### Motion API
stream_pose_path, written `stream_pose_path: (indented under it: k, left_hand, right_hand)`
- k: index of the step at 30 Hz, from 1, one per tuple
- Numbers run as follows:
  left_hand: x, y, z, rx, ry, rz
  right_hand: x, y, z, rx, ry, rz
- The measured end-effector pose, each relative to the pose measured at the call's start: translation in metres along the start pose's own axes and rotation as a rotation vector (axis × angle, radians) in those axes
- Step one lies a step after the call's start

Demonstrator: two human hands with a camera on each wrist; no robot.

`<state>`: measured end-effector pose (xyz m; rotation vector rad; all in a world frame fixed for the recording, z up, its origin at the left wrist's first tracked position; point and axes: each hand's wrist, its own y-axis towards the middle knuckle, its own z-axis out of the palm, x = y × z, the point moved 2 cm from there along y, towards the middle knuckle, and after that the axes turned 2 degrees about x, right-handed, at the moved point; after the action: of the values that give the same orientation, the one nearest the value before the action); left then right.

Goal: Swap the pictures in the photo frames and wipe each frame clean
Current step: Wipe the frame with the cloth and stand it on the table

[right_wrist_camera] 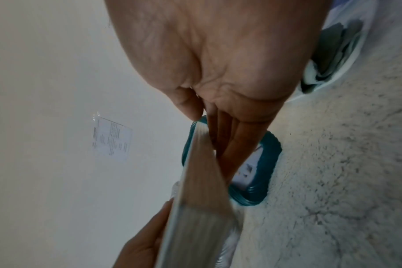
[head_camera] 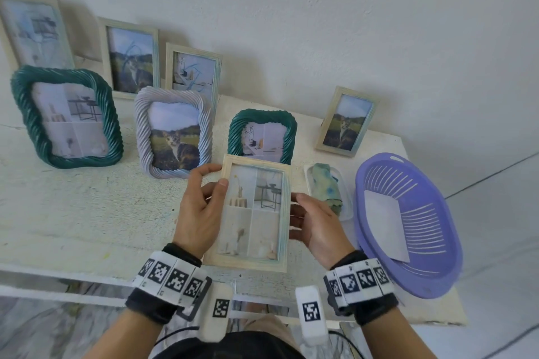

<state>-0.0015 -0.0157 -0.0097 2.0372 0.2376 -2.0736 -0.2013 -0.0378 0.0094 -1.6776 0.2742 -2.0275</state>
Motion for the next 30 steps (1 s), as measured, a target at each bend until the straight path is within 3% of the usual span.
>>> stream_pose_path:
  k: [5,9,15,19,23,27,29,30]
  left_hand:
    - [-0.002,-0.005,0.012,0.05,0.015,-0.073]
    - [-0.005,-0.015,0.026,0.293,0.079,-0.211]
    - [-0.016,-0.024,0.043,0.479,-0.101,-0.358]
    - [-0.025,-0.026,0.051,0.509,-0.251,-0.418]
    - [-0.031,-0.022,0.055,0.503,-0.171,-0.383]
    - [-0.026,-0.011,0.057,0.407,-0.067,-0.428]
    - [-0.028,-0.009,0.062,0.396,-0.052,-0.412]
    - [-0.029,-0.009,0.065,0.401,-0.044,-0.4]
  right_hand:
    - [-0.002,-0.018,0.004,0.038,0.231,-0.028]
    - [0.002,-0.025,0.002,0.066,0.192,-0.152]
    - [0.003,-0.042,0.014,0.059,-0.38,-0.468]
    - [-0.004,-0.046,0.016,0.02,-0.563,-0.524]
    - [0.003,-0.048,0.005,-0.123,-0.867,-0.647]
    - [0.019,-0.048,-0.012,-0.429,-1.34,-0.839]
    - [0.022,-0.052,-0.013,-0.49,-1.411,-0.819]
    - [0.023,-0.055,-0.013,-0.449,-1.327,-0.783]
